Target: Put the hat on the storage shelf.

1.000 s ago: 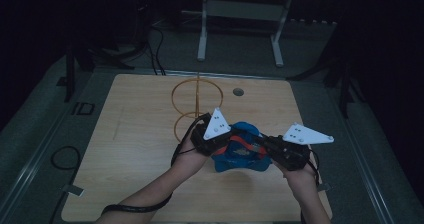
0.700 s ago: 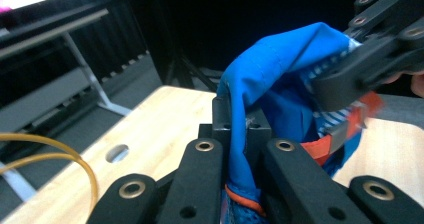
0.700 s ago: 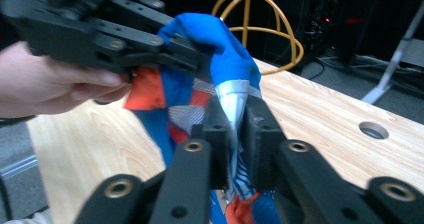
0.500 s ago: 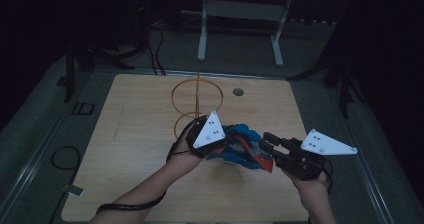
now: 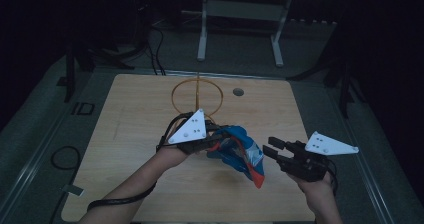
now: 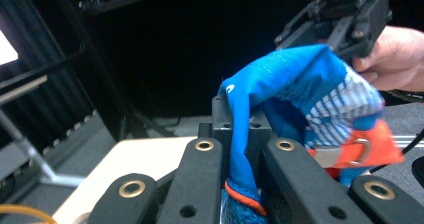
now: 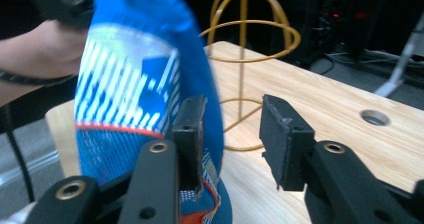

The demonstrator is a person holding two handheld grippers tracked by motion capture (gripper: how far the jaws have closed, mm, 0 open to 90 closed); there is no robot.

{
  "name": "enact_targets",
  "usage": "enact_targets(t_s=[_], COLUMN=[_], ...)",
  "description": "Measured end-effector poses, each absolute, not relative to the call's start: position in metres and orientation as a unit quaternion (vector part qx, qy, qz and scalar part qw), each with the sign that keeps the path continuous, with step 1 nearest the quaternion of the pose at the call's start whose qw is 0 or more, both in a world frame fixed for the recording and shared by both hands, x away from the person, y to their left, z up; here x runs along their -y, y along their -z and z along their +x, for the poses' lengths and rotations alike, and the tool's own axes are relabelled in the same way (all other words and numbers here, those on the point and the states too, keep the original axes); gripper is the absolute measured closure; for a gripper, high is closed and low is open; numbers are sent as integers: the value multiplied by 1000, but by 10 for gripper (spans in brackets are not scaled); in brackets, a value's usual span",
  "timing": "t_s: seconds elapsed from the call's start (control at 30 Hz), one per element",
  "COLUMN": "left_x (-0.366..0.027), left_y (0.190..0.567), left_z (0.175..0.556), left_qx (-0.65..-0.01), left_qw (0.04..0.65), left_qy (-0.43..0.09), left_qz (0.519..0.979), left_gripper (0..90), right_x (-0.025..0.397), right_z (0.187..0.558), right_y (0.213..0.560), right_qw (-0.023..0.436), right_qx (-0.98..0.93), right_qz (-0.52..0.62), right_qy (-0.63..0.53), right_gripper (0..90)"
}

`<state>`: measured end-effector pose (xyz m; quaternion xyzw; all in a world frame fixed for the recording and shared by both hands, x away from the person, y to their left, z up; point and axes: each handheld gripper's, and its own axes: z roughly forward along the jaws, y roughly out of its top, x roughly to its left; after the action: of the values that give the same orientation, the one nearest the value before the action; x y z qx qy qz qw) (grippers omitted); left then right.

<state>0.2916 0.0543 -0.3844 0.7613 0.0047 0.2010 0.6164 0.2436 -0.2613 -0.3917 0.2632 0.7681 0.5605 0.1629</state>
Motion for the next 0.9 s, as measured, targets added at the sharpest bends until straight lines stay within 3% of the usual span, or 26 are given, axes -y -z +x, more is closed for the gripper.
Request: enact_targets(t_s=[0.2, 0.3, 0.63, 0.9], left_x=[-55, -58, -66, -64], left_y=[390, 392, 394, 390], left_z=[296, 298, 300, 294], left_qx=[11, 16, 38, 61], left_qw=[611, 614, 653, 673], left_qy=[-192, -185, -161, -141], left_qz=[768, 767, 739, 724], left_gripper=[886, 887, 886, 886], right_x=[241, 234, 226, 219], right_z=[236, 236, 239, 245], right_y=[393, 395, 401, 405], right_qw=[144, 159, 148, 140], right_qx=[-785, -791, -792, -791], right_qz=[227, 222, 219, 223], right_qy=[-558, -548, -551, -553], right_gripper=[582, 568, 517, 558])
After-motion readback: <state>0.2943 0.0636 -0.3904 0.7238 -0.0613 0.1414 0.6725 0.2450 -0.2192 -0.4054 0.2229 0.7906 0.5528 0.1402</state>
